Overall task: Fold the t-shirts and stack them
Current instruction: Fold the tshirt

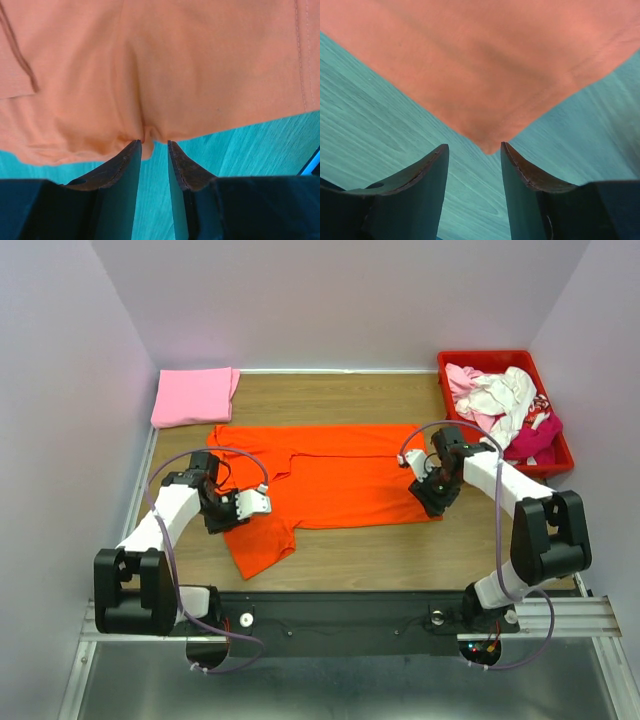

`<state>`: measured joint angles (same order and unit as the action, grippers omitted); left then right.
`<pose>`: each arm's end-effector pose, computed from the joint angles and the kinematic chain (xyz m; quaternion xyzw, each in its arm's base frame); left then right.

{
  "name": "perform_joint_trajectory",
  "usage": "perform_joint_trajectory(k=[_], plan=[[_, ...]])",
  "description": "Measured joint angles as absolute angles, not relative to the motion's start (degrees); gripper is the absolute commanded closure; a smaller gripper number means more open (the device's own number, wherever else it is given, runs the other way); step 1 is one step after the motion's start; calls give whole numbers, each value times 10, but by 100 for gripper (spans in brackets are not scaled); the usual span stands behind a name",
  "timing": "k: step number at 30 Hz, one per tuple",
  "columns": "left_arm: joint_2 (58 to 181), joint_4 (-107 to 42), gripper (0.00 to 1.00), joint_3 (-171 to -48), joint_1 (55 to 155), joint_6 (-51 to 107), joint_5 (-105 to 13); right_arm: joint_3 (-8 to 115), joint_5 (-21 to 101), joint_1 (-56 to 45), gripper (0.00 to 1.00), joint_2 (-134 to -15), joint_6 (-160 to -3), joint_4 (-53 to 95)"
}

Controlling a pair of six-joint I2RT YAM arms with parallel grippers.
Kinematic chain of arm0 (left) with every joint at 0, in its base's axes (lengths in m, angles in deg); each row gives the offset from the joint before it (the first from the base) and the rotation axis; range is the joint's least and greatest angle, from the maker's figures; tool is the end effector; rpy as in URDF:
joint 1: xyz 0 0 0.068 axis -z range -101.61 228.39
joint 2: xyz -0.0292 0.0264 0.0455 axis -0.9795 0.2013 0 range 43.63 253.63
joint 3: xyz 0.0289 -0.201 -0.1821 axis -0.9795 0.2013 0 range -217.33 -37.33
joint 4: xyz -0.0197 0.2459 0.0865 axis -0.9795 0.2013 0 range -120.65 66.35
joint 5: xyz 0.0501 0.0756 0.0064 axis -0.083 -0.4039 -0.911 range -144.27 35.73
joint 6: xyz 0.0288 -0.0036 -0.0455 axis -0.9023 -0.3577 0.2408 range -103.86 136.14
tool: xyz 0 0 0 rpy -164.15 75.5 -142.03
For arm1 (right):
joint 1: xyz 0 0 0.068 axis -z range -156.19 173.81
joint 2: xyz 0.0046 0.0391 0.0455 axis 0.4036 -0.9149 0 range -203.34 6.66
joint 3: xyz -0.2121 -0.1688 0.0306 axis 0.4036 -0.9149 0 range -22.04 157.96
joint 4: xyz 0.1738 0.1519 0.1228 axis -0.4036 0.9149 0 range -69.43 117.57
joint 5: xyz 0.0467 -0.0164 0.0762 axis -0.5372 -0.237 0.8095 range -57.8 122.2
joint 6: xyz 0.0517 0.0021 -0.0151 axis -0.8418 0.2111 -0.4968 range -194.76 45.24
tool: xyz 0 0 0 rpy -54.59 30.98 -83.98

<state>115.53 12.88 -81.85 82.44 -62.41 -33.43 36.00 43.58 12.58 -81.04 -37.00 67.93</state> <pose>0.2168 -0.0280 0.2036 0.6626 0.7089 -0.0433 0.2377 0.2697 0.0608 0.2021 -0.4201 0.8951 0.0700 0.1321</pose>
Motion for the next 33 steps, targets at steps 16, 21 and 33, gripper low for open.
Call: perform_joint_trajectory(k=[16, 21, 33], plan=[[1164, 121, 60, -781, 824, -607, -333, 290, 426, 125, 51, -807, -350, 642], [1190, 108, 60, -786, 824, -603, -334, 290, 422, 125, 52, -816, -344, 620], [1227, 63, 94, -780, 824, -600, -356, 273, 387, 109, 90, -816, -333, 579]])
